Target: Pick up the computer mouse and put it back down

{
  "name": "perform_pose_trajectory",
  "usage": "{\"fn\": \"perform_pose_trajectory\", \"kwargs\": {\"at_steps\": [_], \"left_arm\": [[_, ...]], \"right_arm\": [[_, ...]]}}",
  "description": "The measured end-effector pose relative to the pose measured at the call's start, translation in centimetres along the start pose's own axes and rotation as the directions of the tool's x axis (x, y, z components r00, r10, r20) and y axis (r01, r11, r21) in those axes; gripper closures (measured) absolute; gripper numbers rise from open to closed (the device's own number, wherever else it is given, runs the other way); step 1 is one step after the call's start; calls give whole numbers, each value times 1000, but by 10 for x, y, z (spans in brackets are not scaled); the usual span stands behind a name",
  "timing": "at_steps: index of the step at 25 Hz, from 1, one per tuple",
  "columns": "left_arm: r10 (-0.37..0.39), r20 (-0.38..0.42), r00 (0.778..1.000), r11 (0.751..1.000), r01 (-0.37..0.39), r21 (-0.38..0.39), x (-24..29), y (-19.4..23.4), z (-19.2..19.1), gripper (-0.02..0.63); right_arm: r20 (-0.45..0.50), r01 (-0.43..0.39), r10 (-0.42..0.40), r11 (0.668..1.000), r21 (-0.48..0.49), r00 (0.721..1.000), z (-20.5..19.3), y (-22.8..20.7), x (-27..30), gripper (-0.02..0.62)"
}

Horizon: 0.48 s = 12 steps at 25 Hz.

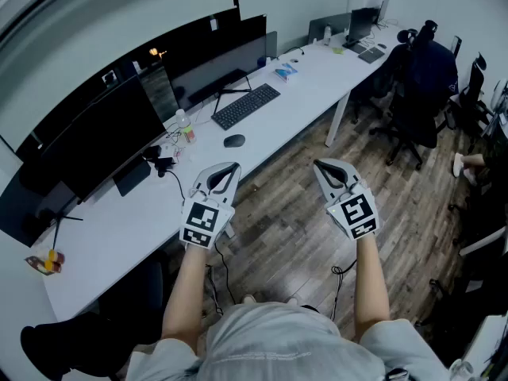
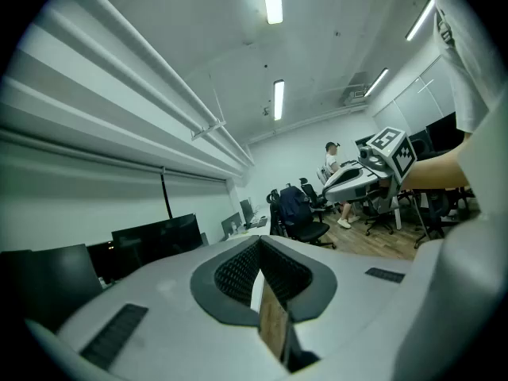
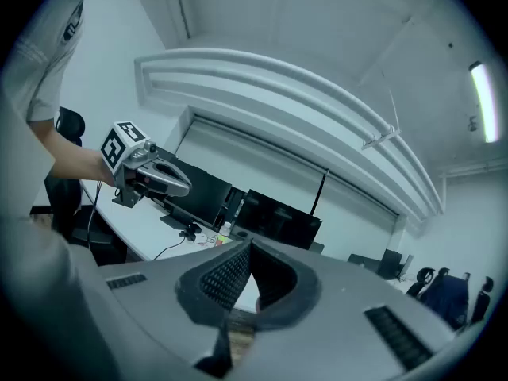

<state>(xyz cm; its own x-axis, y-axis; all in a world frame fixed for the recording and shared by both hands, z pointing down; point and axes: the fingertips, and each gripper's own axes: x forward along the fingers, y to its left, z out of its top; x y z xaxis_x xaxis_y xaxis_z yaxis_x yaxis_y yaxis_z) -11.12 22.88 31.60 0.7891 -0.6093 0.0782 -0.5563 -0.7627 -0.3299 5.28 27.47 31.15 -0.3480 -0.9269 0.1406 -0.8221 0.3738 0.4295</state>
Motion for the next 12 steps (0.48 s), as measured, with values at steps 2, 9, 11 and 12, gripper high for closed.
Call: {"fn": "perform_pose_trajectory", "kwargs": {"at_steps": [2, 9, 11, 12], "left_arm": [[-15, -1, 1000, 1000, 15, -14, 4, -8, 1, 594], [-6, -7, 1000, 1000, 6, -3, 26, -29, 10, 594], [15, -22, 1000, 1000, -15, 1, 32, -33, 10, 594], [27, -30, 999, 1000, -27, 2, 34, -34, 9, 594]], "right_arm": [[4, -9, 9, 1000, 3, 1000, -4, -5, -4, 595], [26, -25, 23, 998, 60, 999, -19, -30, -16, 595], [8, -40, 40, 997, 68, 999, -28, -37, -18, 595], [1, -49, 49, 996, 73, 999, -32, -41, -18, 595]]}}
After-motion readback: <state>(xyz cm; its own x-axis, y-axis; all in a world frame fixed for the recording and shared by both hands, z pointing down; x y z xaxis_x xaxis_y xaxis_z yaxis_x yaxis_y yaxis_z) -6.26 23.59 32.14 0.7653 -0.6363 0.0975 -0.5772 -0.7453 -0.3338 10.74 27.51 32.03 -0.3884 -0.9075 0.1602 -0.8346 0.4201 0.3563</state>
